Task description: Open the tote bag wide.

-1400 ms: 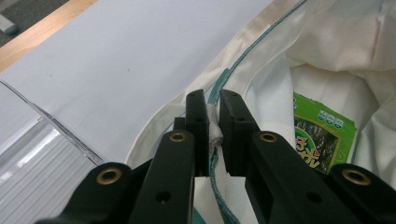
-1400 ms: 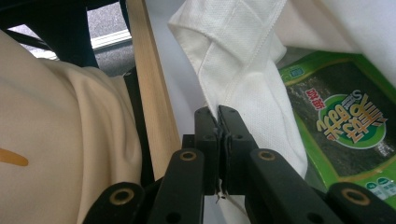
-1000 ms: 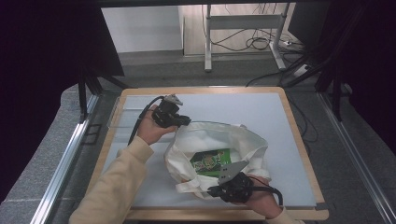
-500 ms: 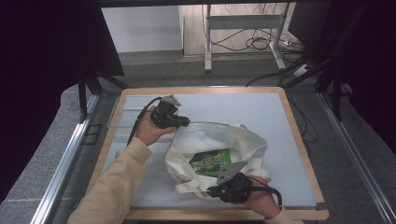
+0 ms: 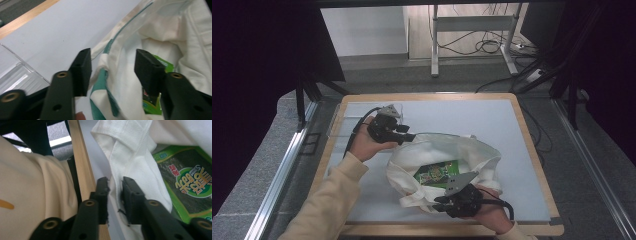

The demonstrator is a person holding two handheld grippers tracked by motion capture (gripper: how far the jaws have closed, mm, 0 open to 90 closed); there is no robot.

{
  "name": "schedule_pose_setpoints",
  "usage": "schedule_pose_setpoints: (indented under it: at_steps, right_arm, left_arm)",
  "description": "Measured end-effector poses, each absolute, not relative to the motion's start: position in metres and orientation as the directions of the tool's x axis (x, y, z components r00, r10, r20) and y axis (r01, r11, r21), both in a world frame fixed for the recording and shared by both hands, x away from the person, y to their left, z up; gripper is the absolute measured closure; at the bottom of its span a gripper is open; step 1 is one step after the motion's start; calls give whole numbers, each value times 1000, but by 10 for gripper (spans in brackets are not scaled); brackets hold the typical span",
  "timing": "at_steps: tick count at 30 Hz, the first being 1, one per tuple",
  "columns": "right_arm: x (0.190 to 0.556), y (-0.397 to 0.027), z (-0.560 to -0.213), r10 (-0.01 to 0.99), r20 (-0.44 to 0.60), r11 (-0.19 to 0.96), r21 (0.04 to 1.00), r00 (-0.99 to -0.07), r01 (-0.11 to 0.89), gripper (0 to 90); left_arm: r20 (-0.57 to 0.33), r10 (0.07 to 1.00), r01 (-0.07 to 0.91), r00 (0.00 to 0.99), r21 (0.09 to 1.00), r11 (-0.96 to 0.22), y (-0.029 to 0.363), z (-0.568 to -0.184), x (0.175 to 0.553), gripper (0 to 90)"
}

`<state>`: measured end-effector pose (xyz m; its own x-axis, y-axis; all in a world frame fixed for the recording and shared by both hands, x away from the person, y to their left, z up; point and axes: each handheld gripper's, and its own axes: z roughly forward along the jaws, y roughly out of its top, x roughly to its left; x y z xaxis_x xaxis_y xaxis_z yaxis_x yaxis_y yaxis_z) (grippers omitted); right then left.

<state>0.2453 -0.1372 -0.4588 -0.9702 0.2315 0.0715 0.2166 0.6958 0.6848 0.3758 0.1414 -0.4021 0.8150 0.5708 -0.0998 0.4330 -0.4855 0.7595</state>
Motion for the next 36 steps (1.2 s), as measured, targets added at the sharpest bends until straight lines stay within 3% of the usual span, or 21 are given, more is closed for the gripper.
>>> schedule_pose_setpoints:
  at_steps: [6,13,26,31,36]
  right_arm:
    - [249,-141,-447,265,56,653,724,-963,222,577]
    - [267,-152,-428,364,60,589,758,-929,280,543]
    - [311,-131,-408,423,26,618,723,-906,309,673]
    - [323,-130,-406,454,37,606,720,-890,339,827]
    - [336,-122,-410,465,48,615,700,-884,362,884]
  left_arm:
    - [-86,539,396,838,776,-491,148,-393,357,435]
    - [-80,497,361,864,788,-500,150,-383,336,497]
    - [-82,469,361,879,758,-543,134,-395,323,581]
    - [-66,460,359,885,726,-586,129,-400,322,723]
    - [-64,445,356,893,703,-615,122,-407,322,833]
